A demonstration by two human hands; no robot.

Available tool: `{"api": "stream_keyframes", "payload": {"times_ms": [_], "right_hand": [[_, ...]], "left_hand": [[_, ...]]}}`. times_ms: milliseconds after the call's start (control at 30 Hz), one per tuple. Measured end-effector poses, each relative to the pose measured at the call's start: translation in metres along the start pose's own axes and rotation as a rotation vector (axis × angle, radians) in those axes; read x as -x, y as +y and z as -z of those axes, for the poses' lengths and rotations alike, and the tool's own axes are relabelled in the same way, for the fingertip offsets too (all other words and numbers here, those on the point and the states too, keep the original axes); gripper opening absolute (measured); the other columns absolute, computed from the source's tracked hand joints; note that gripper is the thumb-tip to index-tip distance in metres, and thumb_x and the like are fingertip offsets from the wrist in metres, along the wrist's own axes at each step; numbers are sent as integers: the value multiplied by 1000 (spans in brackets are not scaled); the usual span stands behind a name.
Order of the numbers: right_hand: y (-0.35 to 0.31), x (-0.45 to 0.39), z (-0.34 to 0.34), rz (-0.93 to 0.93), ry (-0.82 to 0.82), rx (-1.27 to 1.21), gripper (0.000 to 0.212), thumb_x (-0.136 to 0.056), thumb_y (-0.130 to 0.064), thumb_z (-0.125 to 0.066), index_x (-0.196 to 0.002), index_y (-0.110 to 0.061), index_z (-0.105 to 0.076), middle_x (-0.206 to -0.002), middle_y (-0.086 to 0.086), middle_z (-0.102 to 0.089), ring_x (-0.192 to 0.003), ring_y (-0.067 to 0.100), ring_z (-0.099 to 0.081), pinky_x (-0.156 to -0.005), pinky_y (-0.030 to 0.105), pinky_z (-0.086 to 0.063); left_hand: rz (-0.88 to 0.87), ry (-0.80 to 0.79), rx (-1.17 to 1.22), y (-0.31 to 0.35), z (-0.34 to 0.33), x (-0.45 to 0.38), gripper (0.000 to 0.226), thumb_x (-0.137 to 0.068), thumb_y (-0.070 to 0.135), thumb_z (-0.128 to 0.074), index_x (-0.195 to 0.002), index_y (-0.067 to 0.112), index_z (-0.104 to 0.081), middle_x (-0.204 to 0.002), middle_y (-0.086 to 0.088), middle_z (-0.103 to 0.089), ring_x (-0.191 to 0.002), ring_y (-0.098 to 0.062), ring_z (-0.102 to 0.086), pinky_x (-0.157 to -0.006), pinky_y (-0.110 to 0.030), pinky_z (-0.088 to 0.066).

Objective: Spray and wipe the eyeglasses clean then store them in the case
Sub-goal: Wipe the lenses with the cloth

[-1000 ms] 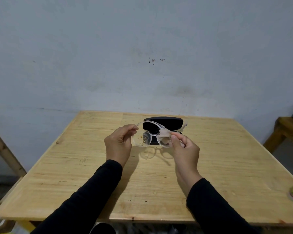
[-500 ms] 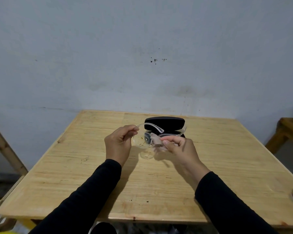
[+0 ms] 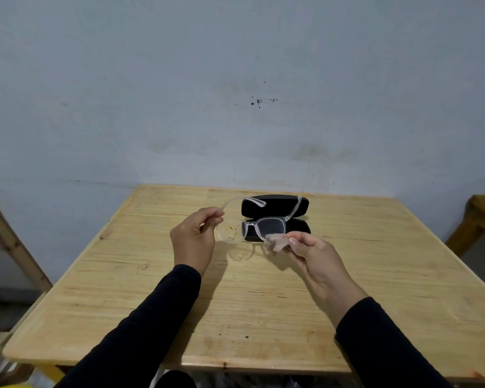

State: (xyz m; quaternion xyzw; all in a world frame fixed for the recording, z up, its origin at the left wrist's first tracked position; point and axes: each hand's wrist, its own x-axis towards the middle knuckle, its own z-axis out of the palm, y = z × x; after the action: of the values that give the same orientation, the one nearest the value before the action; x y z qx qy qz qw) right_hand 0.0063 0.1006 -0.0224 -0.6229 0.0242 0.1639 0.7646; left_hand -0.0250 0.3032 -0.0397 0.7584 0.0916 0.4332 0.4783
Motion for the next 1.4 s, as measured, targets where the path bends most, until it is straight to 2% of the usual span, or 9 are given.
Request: {"api": "stream_keyframes", "payload": {"times_ms": [133, 233, 400, 600, 767, 900, 1067, 1333, 1400], "right_hand": [[9, 9, -16, -158, 35, -459, 16, -90, 8, -49, -99, 5, -63, -101, 23, -70, -91, 28, -71, -75, 33, -60], [11, 14, -36, -169, 23, -570, 17, -90, 11, -48, -101, 5, -60, -103, 22, -66, -92, 26, -68, -78, 35, -59], [6, 17, -69, -63, 148, -567, 13, -88, 8, -55, -83, -1, -62, -87, 12, -66, -84, 17, -65, -97, 33, -47], [14, 6, -88, 57, 371, -393, 14, -89, -4, -61, -85, -14, -70, -85, 2, -70, -80, 10, -65, -70, 18, -49], [17, 5, -95, 134, 474, -348, 14, -91, -11, -61, -95, -19, -71, -96, 0, -73, -89, 10, -68, -77, 18, -52], [17, 5, -95, 195, 456, -310, 15, -90, -8, -62, -99, -15, -72, -103, 1, -73, -93, 11, -69, -79, 17, -53], [14, 11, -83, 234, 262, -140, 22, -89, -6, -61, -85, -26, -71, -85, -10, -73, -80, -2, -68, -65, 9, -49], [13, 8, -69, 212, 36, 120, 17, -91, -11, -59, -90, -22, -71, -101, 0, -72, -83, 5, -67, -83, 22, -52], [10, 6, -65, 215, -10, 162, 19, -91, -9, -60, -86, -23, -71, -99, 1, -72, -77, 5, -67, -78, 20, -52]], "left_hand": [[50, 26, 13, 2, -3, 4, 18, -80, -2, -67, -86, 15, -72, -78, 15, -66, -76, 15, -60, -72, 0, -43], [51, 23, 29, 5, -9, 8, 19, -80, -2, -67, -86, 15, -72, -79, 12, -67, -75, 15, -60, -71, 0, -43], [19, 7, 40, 13, -16, 14, 18, -79, -1, -68, -86, 15, -72, -78, 17, -66, -76, 14, -61, -71, -1, -44], [-21, -47, 58, 21, -18, 23, 21, -77, 1, -71, -85, 21, -72, -77, 26, -64, -75, 12, -62, -70, -3, -46], [-111, -82, 44, 23, -24, 29, 19, -77, -1, -70, -85, 16, -73, -79, 23, -66, -77, 8, -63, -70, -3, -46], [-131, -84, 61, 26, -28, 27, 19, -78, -3, -68, -84, 14, -73, -79, 19, -68, -77, 5, -64, -69, -6, -47], [-98, -91, 130, 30, -26, 20, 20, -77, -7, -67, -84, 11, -73, -78, 12, -69, -73, 8, -64, -65, -3, -46], [-20, -118, 170, 21, -18, 14, 21, -77, -2, -69, -89, 15, -74, -78, 19, -70, -76, 5, -66, -70, -8, -49], [-24, -141, 169, 19, -14, 14, 23, -77, -3, -69, -87, 17, -74, -74, 26, -70, -76, 4, -67, -70, -8, -50]]}}
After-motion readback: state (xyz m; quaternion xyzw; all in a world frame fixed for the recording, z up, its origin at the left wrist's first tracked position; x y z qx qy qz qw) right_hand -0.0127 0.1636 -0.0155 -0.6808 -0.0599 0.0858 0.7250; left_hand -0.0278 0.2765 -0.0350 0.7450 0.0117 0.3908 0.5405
